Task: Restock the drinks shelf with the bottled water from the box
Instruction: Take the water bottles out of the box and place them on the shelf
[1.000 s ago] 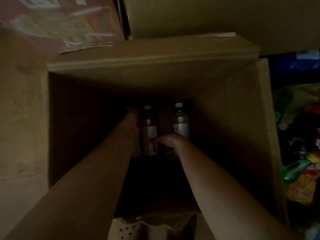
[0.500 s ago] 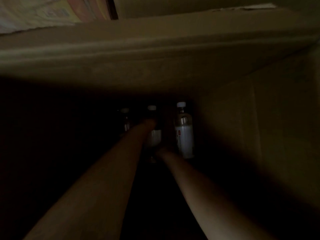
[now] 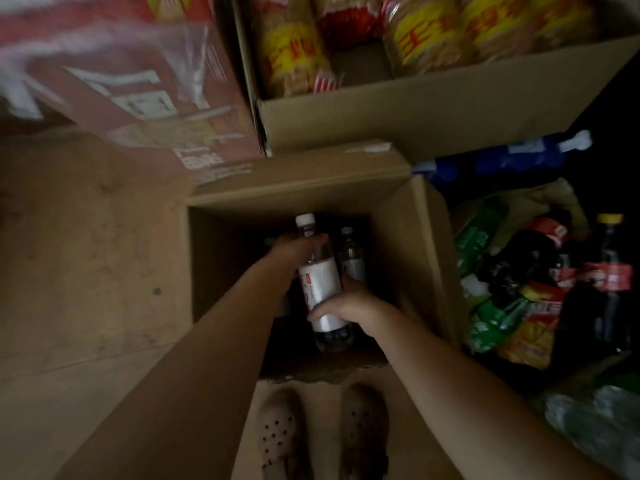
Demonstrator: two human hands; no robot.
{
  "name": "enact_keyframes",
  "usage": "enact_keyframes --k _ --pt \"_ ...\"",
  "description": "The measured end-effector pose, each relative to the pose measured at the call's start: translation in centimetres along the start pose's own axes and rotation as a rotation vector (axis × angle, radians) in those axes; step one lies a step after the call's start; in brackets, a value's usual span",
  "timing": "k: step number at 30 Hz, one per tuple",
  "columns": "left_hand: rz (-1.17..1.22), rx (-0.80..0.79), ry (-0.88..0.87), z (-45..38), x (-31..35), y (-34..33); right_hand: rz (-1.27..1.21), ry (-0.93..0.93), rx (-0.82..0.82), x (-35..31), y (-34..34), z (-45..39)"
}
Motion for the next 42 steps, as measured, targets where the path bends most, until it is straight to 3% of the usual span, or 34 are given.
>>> enact_keyframes --k 10,16,25,34,42 --pt "-0.122 -0.025 -0.052 18.6 10.7 -6.0 -0.05 0.121 0.074 -6.0 0.6 21.9" --pt "-0.304 -0.144 -0.126 28.0 19.1 -11.4 -0.156 0.256 0.136 -9.0 2.8 34.1" --pt "-0.549 -0.397 -0.387 43.1 29.6 -22.4 -0.319 0.443 0.232 -11.4 7.1 53.5" --pt "-0.785 -0.706 -0.516 53.0 33.7 -33.6 -0.39 0.595 0.342 -8.0 10.2 67.8" --pt "-1.016 -1.001 -0.519 60.2 31.9 -47.8 -0.419 0.69 0.467 2.0 13.6 79.7"
Point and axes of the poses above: each hand's wrist, its own z-axis away from the middle knuckle, its own y-axis out of the back of the hand, x = y × z, the point moved 1 cm from there along -z, towards the middle knuckle, and after that the axes turned 13 degrees about -x, right-handed, at the moved point
